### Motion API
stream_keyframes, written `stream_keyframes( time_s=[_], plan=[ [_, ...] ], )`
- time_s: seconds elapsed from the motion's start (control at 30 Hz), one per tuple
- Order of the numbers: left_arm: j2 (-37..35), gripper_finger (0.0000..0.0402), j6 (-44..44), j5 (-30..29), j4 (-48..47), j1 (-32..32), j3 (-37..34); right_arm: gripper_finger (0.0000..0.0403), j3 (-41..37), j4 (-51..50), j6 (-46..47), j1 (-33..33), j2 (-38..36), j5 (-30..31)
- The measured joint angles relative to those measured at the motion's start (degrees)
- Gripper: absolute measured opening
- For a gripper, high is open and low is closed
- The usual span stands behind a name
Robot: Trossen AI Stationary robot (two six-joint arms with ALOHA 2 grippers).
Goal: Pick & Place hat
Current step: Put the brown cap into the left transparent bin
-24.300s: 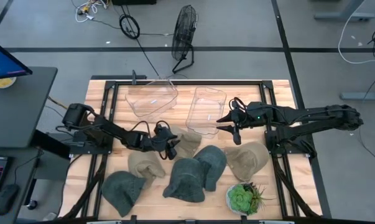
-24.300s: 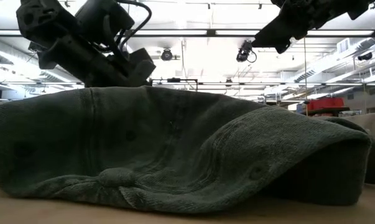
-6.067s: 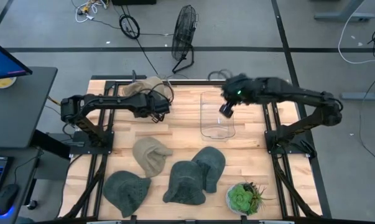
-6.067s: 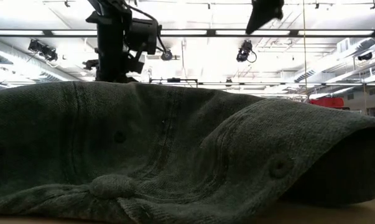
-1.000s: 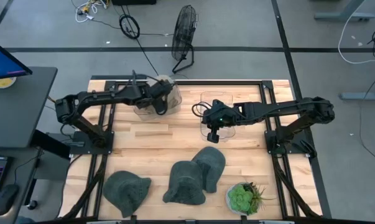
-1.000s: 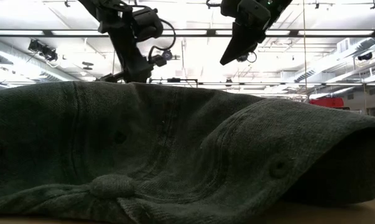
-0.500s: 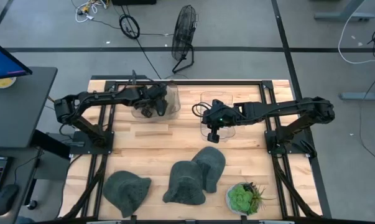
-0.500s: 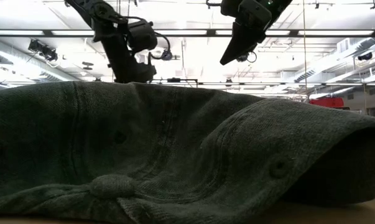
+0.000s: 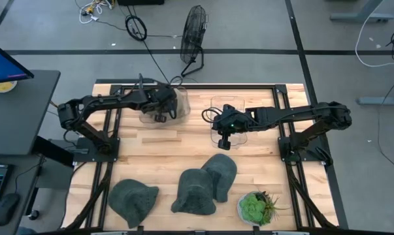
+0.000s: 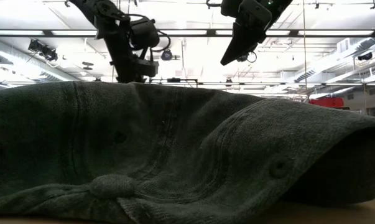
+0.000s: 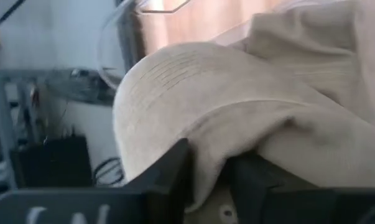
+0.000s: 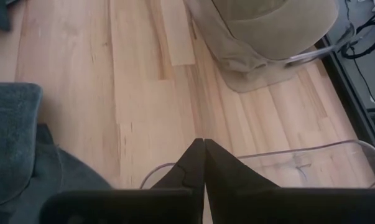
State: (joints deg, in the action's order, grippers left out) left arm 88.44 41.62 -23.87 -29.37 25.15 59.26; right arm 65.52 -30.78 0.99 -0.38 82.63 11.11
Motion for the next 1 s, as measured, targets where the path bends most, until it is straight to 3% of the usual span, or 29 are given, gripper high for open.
stream_keyframes(
  time_s=[0.3, 0.47, 0.67, 0.83, 1.0],
  plan=[
    [0.0, 0.0205, -9.0, -1.4, -17.4, -5.1, 7.9, 0.0009, 0.0, -0.1, 0.0, 0.0, 0.0, 0.0],
    [0.0, 0.0217, -25.7, -1.8, -21.3, -7.5, 11.6, 0.0009, 0.0, -0.1, 0.0, 0.0, 0.0, 0.0],
    [-0.1, 0.0168, -38.9, -2.3, -19.2, -7.6, 12.4, 0.0009, 0.0, 0.1, 0.0, 0.0, 0.0, 0.0],
    [-0.1, 0.0094, -46.1, -9.8, -17.7, -4.5, 12.3, 0.0009, -2.1, 4.1, -1.3, 0.0, 0.0, 0.0],
    [0.4, 0.0015, -55.2, -4.9, -13.3, 0.1, 12.3, 0.0009, -5.8, 6.6, -1.5, 0.0, 0.0, 0.0]
  ],
)
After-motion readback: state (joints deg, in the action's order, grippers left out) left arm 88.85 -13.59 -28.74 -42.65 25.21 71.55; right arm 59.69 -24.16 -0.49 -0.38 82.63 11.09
